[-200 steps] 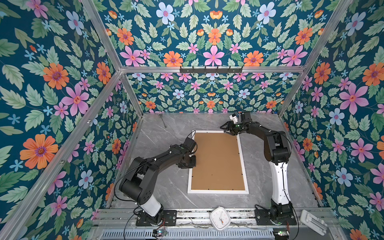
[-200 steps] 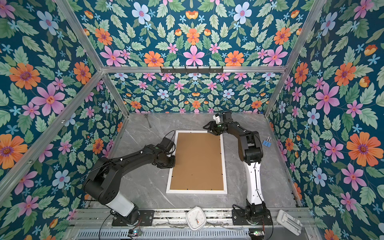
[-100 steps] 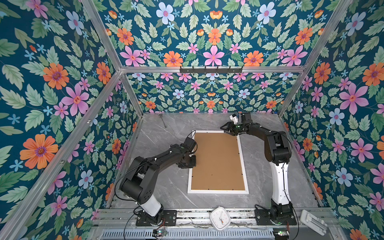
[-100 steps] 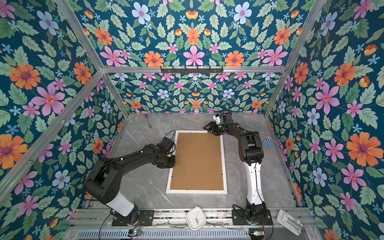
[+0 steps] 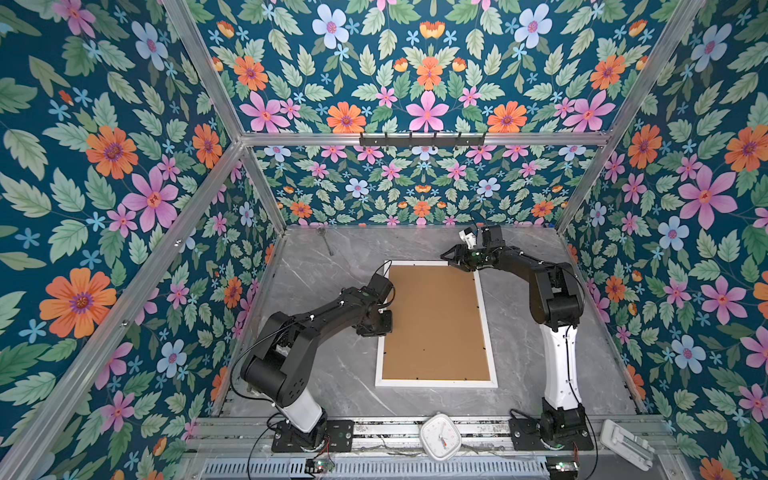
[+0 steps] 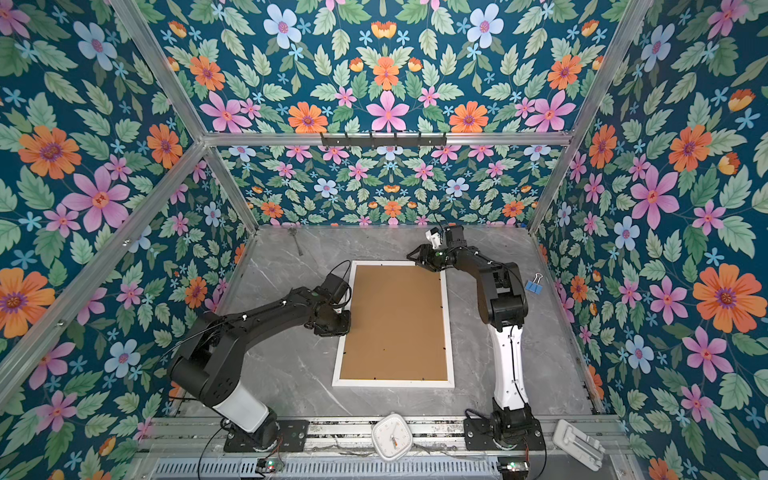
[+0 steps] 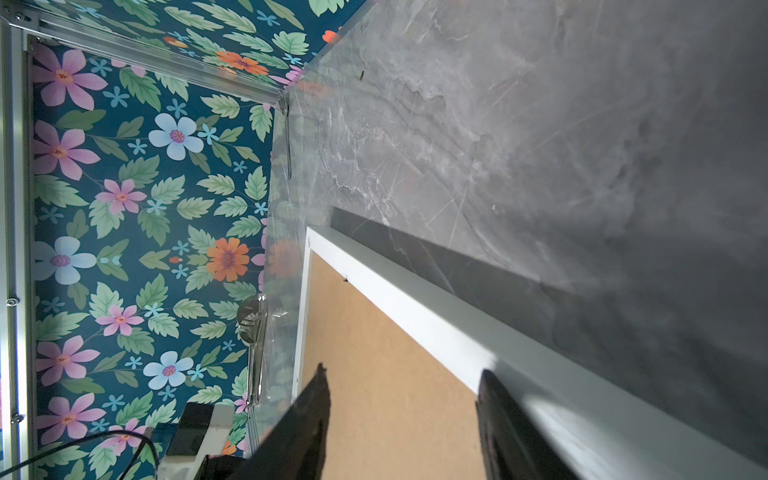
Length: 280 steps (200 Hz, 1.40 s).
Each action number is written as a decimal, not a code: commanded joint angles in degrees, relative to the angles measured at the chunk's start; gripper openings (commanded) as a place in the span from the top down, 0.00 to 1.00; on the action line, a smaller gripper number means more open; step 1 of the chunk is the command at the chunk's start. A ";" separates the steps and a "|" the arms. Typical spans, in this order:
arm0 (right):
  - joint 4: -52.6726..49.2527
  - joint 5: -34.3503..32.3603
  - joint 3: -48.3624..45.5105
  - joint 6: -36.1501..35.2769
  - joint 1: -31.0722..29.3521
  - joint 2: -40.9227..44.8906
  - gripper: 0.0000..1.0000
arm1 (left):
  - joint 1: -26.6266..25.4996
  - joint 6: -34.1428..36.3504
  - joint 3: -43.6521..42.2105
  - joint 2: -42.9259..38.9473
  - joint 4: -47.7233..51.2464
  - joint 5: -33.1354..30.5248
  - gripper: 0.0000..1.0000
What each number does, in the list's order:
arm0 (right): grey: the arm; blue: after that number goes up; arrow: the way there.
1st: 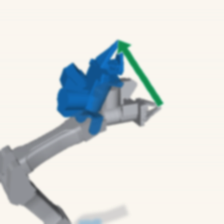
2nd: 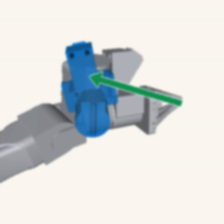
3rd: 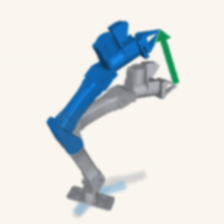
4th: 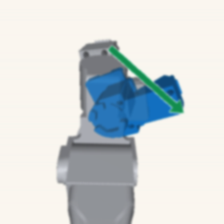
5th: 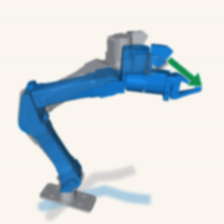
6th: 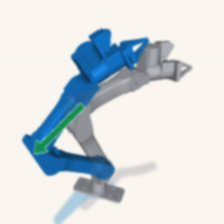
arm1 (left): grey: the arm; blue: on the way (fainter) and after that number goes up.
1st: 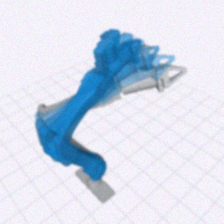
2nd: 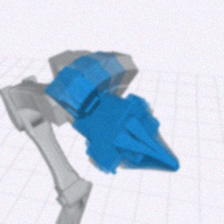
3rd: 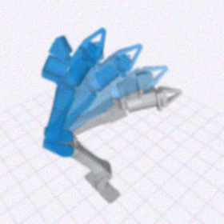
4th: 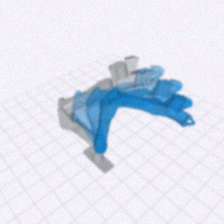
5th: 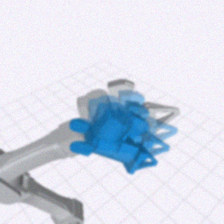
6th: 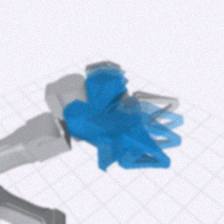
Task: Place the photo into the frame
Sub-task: 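Pinch the far frame edge with the right gripper while left holds side edge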
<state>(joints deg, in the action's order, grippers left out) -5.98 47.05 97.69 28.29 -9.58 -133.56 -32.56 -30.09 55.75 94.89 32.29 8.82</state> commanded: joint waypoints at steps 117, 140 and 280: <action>-11.35 -3.45 -1.98 -0.96 -0.44 0.05 0.43 | -0.14 -1.29 0.20 1.88 -1.27 1.13 0.92; -11.73 -3.67 -1.98 -1.16 -0.53 0.05 0.43 | -0.14 -1.29 0.33 1.96 -1.27 1.20 0.92; -13.39 -5.60 -3.10 -1.66 -0.88 0.13 0.43 | -0.14 -1.38 0.15 2.21 -1.53 1.38 0.92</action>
<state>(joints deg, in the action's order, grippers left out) -5.54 44.73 95.66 26.39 -10.11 -132.68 -32.56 -30.06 56.66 95.61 33.30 8.93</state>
